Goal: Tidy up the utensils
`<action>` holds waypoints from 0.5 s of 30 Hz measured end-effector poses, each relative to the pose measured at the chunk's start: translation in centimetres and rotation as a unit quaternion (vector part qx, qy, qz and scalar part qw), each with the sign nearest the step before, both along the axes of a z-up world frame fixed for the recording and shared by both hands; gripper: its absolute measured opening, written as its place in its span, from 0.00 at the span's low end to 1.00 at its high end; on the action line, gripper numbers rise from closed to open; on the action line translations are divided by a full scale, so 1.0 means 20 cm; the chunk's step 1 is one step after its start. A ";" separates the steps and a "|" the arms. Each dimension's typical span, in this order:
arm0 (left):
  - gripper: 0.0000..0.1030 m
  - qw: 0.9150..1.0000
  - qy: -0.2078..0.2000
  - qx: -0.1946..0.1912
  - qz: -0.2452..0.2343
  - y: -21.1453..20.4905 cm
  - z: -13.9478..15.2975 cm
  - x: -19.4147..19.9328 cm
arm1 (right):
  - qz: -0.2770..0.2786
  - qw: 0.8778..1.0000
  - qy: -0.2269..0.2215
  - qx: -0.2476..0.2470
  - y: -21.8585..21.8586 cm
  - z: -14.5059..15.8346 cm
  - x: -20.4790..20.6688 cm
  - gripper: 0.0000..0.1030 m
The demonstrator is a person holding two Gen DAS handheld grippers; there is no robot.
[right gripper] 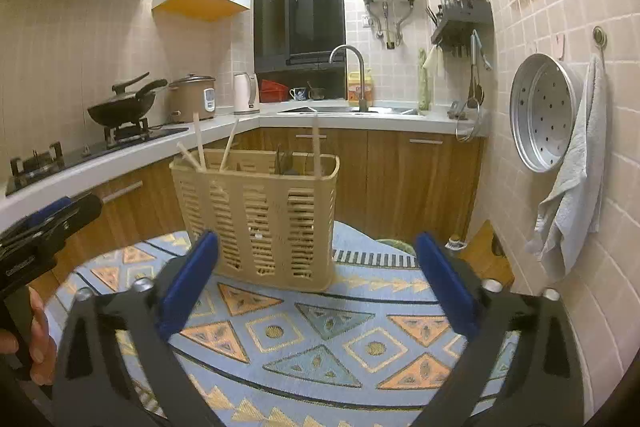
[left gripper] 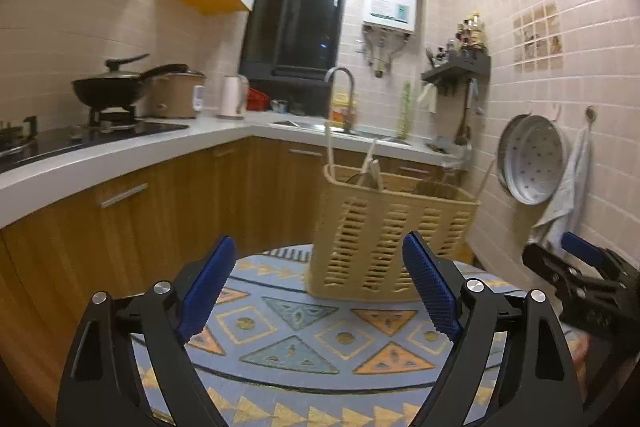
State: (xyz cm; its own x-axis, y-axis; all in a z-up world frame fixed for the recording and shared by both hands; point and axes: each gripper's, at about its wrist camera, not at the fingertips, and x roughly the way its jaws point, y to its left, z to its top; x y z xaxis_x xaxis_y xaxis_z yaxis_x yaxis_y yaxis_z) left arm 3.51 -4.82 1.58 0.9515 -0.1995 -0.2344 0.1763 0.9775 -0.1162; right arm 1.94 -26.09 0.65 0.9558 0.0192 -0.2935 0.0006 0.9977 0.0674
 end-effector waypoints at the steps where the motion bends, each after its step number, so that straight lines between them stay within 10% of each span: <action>1: 0.82 1.000 -0.002 0.001 0.006 -0.01 -0.02 0.00 | -0.005 1.000 0.000 -0.006 0.02 -0.03 0.00 0.93; 15: 0.90 0.997 -0.050 0.055 0.032 -0.09 -0.05 -0.08 | -0.012 0.999 0.003 0.046 -0.05 -0.14 0.01 0.93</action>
